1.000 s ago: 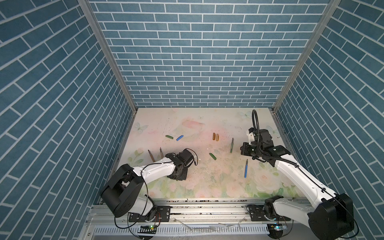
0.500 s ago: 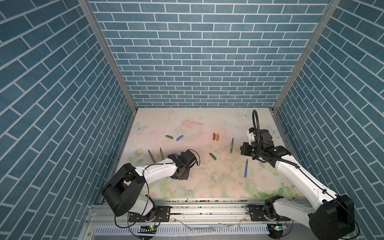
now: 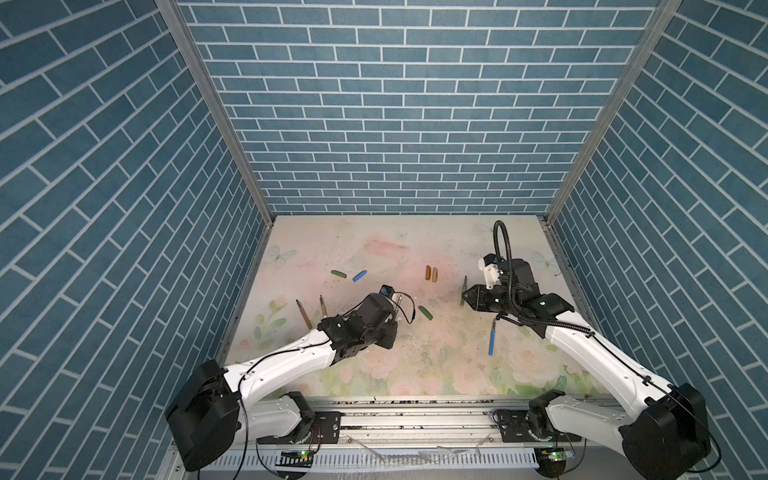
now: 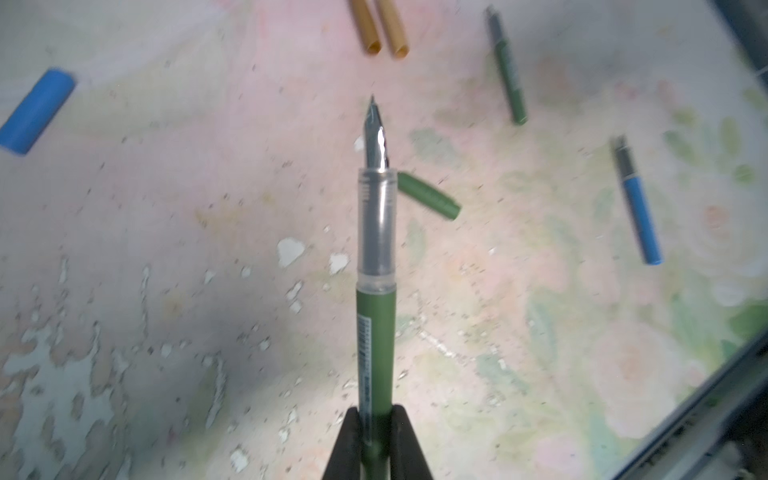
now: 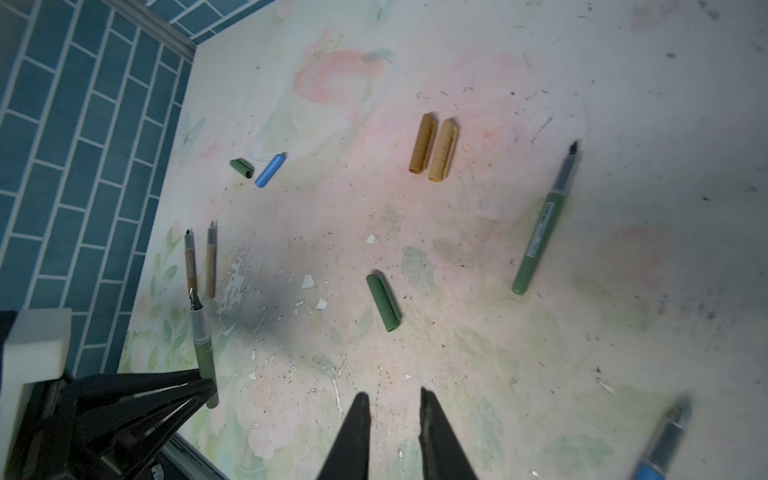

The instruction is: Insert the pens into the pen caps

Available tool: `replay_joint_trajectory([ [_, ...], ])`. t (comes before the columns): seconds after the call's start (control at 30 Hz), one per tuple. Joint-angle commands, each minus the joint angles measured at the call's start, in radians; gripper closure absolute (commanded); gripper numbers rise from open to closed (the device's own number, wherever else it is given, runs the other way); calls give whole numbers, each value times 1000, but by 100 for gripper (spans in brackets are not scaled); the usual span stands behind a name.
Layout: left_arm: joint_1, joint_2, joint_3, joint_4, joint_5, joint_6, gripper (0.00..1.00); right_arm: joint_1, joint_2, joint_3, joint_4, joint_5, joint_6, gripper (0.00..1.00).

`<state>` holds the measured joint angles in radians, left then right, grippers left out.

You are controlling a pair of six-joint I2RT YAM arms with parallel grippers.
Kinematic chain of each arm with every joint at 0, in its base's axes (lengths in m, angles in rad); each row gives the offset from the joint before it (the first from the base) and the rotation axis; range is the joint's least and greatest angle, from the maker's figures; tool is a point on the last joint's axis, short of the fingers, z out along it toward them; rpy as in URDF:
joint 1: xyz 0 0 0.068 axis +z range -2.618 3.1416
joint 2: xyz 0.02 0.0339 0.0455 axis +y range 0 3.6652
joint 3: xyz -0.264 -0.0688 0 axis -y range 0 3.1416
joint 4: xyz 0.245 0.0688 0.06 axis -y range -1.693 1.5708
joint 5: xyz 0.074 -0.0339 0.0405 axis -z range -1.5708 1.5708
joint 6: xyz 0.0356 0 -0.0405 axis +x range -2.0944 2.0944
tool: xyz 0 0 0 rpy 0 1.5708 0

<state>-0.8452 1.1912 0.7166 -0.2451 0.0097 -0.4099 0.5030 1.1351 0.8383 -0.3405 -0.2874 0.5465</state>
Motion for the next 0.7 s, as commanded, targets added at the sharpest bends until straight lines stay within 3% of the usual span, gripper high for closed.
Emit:
replay_joint_trajectory([
  [0.0, -5, -14, -11, 192, 111, 67, 96, 47, -26, -15, 140, -78, 48, 70],
  [0.2, -5, 11, 11, 293, 164, 62, 99, 120, -10, -33, 316, -140, 114, 62],
  [0.67, -3, 25, 37, 339, 191, 32, 100, 223, 69, -4, 398, -135, 137, 58],
])
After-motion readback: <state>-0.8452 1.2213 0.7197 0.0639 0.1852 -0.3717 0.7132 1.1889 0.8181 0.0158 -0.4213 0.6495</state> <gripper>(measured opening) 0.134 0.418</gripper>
